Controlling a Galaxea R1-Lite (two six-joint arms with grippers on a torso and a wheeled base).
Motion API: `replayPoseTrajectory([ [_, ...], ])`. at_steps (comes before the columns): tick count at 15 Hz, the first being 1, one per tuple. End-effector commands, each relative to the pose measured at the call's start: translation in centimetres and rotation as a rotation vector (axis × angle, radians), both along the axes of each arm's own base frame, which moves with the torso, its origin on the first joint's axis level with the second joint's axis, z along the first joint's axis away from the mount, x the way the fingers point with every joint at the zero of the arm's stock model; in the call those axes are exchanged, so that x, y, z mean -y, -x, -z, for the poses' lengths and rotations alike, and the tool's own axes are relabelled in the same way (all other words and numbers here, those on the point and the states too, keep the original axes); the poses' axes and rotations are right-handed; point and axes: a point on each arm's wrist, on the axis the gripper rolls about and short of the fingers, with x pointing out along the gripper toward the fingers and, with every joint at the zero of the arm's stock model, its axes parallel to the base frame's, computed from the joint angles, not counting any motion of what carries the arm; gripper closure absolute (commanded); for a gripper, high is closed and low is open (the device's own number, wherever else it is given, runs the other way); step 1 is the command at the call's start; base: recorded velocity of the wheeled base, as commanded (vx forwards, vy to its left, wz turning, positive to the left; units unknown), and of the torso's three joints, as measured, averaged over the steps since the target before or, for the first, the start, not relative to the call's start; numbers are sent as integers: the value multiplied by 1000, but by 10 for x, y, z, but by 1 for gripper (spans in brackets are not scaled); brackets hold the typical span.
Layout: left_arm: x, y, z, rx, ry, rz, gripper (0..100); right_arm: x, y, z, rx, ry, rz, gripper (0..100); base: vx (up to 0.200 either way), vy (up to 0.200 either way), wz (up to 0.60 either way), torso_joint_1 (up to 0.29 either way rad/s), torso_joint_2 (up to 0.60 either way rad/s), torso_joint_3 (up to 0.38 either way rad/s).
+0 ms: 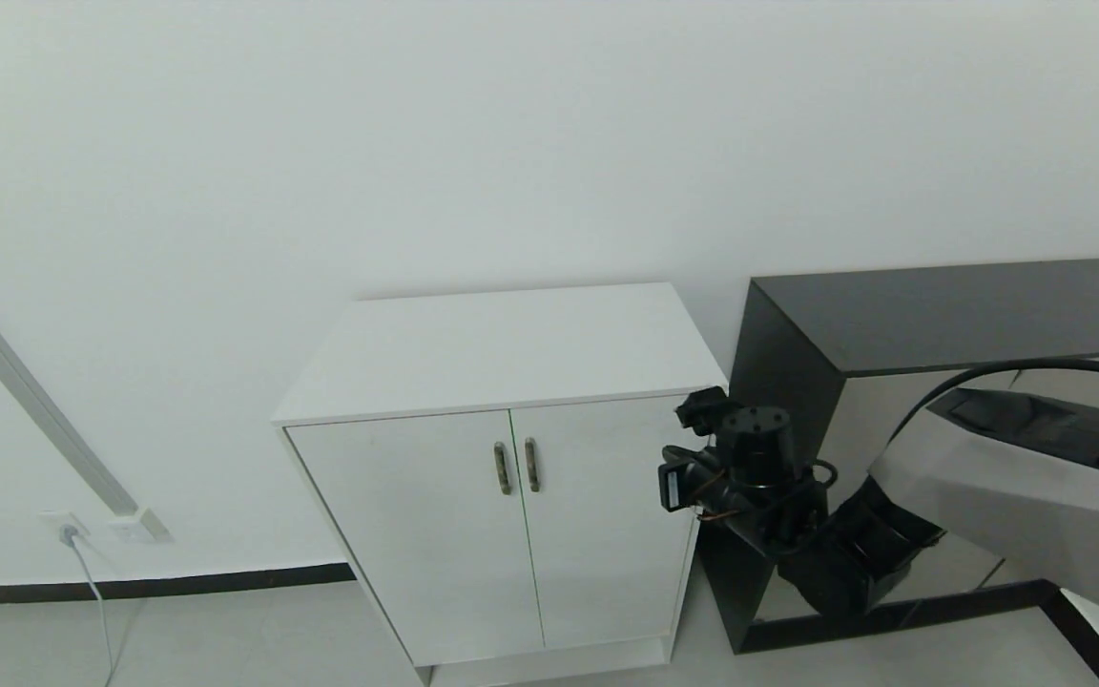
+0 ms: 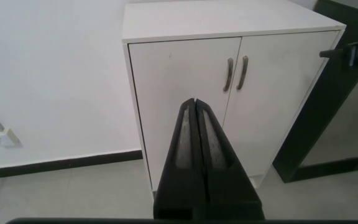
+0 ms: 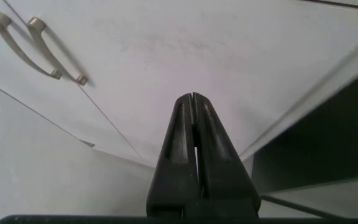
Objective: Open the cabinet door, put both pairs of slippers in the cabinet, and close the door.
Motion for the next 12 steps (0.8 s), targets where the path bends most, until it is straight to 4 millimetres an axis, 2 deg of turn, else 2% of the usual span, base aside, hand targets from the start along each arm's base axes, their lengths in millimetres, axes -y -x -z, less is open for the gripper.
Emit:
replayPoseTrajectory([
  [1, 0, 0, 0, 1, 0, 0, 100, 26, 24, -20, 25, -24, 27, 100, 0, 0, 0, 0, 0, 0],
  [4, 0, 0, 0, -1, 0, 0, 100, 66, 49, -30, 58, -39, 86, 100, 0, 0, 0, 0, 0, 0],
  [7, 0, 0, 0, -1, 0, 0, 100, 93, 65, -38, 68, -45, 134, 100, 0, 0, 0, 0, 0, 0],
  [12, 0, 0, 0, 1, 0, -1, 100, 123, 93, -23, 42, -25, 195, 100, 0, 0, 0, 0, 0, 0],
])
